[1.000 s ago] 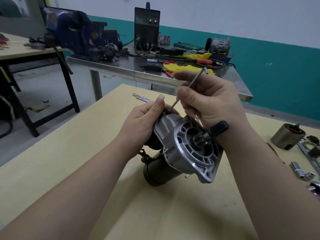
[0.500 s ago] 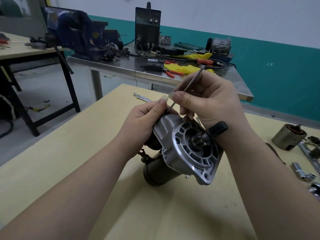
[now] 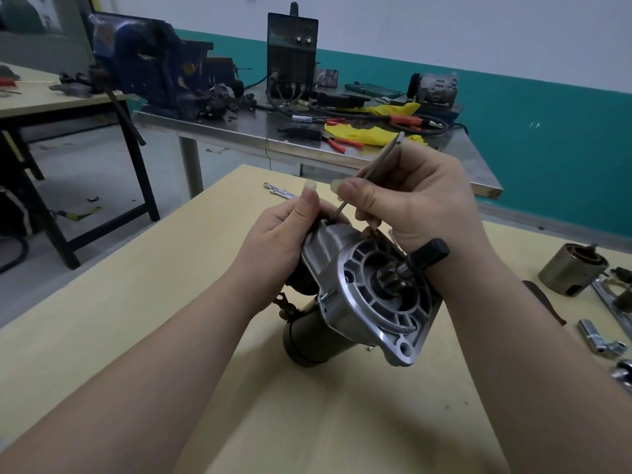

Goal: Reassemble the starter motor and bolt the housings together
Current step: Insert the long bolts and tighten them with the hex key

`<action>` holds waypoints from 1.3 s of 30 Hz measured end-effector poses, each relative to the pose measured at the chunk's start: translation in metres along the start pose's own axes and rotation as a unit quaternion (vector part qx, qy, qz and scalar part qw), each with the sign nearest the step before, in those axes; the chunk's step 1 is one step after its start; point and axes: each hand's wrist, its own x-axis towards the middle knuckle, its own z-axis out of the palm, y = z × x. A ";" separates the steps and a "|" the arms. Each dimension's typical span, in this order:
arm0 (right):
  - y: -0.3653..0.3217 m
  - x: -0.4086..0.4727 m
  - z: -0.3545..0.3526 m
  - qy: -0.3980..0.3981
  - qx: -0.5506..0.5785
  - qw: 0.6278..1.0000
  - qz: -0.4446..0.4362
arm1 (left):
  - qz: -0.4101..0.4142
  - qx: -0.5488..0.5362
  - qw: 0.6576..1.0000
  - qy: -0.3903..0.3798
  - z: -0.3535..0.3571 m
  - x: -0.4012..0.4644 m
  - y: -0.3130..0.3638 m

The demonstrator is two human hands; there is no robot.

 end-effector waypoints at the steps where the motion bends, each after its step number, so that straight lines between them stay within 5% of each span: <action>1: 0.000 0.000 0.000 -0.011 0.006 1.000 -0.004 | 0.002 0.004 1.000 0.004 0.000 0.000 -0.001; 12: 0.003 -0.001 -0.019 -0.121 0.015 0.992 -0.004 | -0.029 -0.033 0.999 0.020 0.002 0.003 -0.002; 21: 0.003 -0.001 -0.004 0.011 -0.050 0.999 0.000 | 0.006 -0.006 1.000 -0.015 -0.001 0.001 -0.001; 29: -0.001 -0.003 -0.003 0.026 -0.069 0.997 0.005 | 0.024 -0.026 0.999 -0.037 -0.008 0.001 -0.004; 35: -0.023 -0.001 -0.032 0.054 0.085 0.994 0.032 | 0.030 -0.026 0.999 -0.028 -0.006 0.000 -0.004; 39: -0.035 -0.020 -0.047 0.036 0.011 0.999 -0.005 | 0.037 -0.019 0.999 -0.011 -0.005 0.000 -0.005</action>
